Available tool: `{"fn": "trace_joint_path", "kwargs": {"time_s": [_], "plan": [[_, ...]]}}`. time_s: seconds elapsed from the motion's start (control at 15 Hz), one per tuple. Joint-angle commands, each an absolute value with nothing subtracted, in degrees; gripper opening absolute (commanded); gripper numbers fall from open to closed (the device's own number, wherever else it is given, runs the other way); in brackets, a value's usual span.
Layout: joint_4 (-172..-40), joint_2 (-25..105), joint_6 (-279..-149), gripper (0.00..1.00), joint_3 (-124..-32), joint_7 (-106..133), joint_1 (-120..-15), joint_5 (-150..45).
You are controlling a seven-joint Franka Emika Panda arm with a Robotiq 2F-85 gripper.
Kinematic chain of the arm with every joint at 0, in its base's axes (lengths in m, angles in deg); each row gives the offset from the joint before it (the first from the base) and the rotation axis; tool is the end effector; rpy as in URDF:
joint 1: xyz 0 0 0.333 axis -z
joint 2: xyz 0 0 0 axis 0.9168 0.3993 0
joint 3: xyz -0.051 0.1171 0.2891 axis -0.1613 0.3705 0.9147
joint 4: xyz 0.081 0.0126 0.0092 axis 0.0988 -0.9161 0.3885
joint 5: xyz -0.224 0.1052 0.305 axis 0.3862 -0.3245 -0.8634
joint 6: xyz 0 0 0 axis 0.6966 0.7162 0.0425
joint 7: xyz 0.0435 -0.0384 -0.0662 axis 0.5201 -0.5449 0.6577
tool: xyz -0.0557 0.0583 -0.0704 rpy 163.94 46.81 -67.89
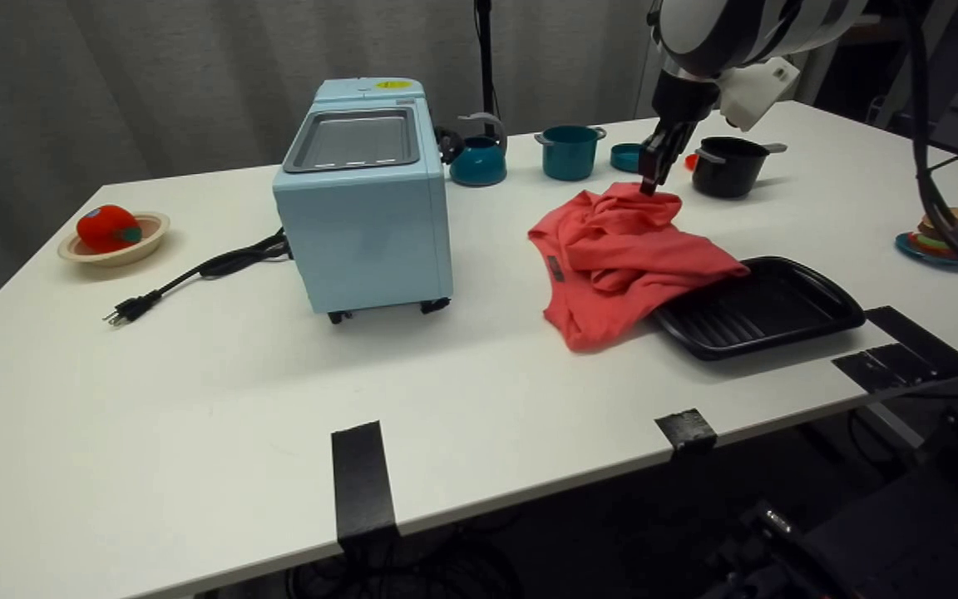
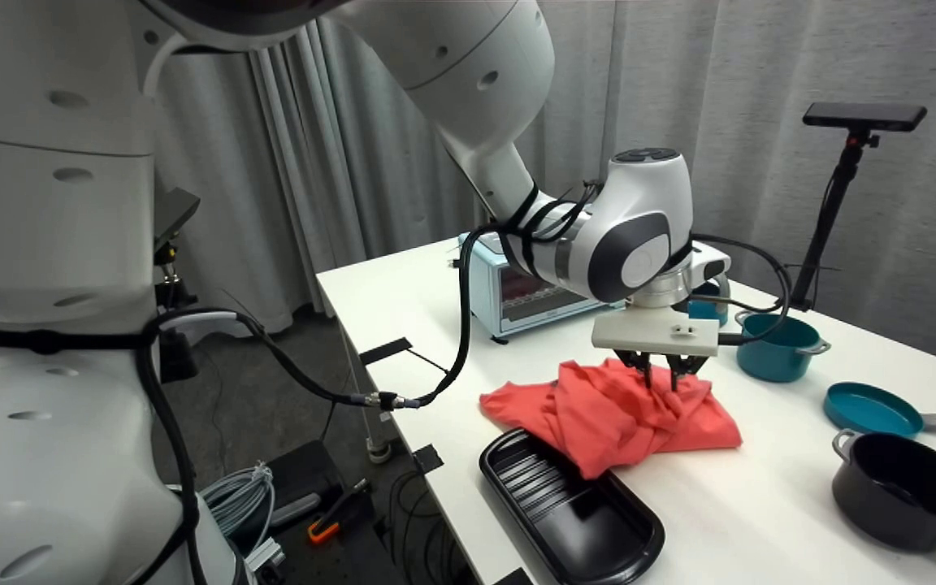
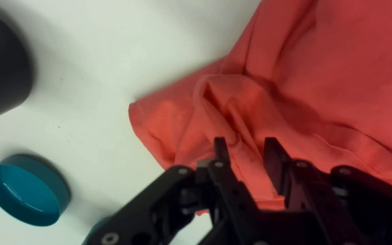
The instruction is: Fold the sweatshirt from bottom to top
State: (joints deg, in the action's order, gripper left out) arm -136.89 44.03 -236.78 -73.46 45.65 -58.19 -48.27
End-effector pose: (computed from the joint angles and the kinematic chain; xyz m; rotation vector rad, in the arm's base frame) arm 0.5876 -0.0748 0.2588 2.9174 0.6780 0.3282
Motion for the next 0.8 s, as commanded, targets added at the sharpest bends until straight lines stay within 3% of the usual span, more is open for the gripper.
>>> {"fn": "trace_joint_path", "kwargs": {"time_s": [0.0, 0.07, 0.2, 0.27, 0.33, 0.73], "plan": [[-137.1, 43.8, -236.3, 0.05, -73.7, 43.6, -58.5, -47.5], [-137.0, 44.1, -236.5, 0.00, -73.9, 43.3, -58.6, -47.4], [-136.9, 44.6, -237.3, 0.00, -74.2, 43.4, -58.6, -46.6], [-136.8, 44.9, -238.2, 0.26, -74.8, 43.3, -58.9, -45.6], [-136.5, 45.2, -238.9, 0.27, -75.4, 43.3, -59.1, -44.4], [-131.9, 48.2, -238.8, 0.72, -76.5, 44.3, -58.4, -40.5]]}}
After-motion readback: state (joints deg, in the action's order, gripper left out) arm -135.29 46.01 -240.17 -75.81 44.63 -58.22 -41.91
